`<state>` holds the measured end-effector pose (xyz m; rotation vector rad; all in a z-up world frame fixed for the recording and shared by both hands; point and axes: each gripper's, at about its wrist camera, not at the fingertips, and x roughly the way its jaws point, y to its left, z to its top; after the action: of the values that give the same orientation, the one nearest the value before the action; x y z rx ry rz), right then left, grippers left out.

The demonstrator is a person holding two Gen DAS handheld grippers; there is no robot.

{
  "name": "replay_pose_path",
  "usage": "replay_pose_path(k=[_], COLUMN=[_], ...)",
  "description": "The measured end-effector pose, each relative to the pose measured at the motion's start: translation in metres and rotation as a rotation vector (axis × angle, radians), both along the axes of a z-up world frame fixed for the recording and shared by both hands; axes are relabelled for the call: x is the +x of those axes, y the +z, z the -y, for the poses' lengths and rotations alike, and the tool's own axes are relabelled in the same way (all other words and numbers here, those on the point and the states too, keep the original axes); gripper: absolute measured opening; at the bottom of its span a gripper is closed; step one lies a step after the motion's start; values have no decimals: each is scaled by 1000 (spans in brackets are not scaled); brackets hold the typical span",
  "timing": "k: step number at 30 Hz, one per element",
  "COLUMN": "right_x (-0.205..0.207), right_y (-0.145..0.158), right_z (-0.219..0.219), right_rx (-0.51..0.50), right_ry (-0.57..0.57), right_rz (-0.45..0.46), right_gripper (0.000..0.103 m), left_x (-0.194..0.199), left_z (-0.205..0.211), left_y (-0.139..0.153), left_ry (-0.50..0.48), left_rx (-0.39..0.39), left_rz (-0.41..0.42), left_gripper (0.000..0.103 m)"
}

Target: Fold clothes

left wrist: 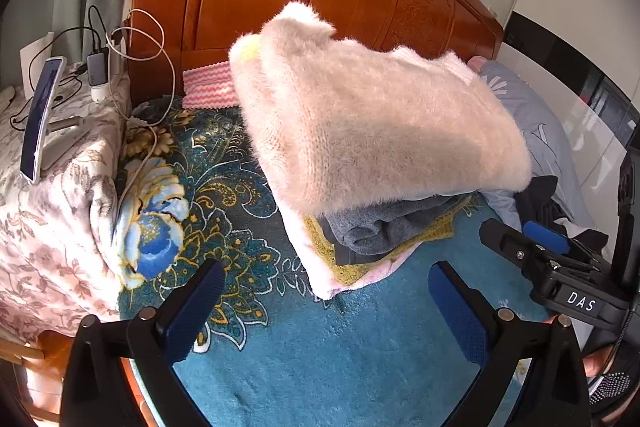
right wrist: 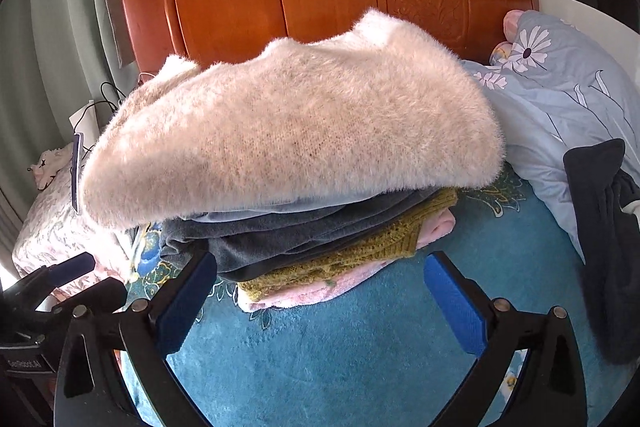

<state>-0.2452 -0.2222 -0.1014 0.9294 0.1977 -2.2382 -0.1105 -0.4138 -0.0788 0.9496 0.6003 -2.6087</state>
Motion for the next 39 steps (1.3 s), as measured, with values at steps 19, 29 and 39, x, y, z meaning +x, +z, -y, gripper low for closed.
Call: replay_pose_path(k=[19,29,39], right_x=[6,6,5], right_y=[-2,-9,-14], right_z=[3,7,10], right_rx=[11,12,18], right_ry=[8,17,22], right_rz=[5,16,20], right_gripper=[103,103,103], left_x=[-8,-10,-13], left_z=[-13,-12,-11], left_y=[-4,-10,-14], left_ry=[-40,-42,-42], left_rx=[-48,-45,-28], left_rz=[22,31,36], left_gripper=[103,103,103])
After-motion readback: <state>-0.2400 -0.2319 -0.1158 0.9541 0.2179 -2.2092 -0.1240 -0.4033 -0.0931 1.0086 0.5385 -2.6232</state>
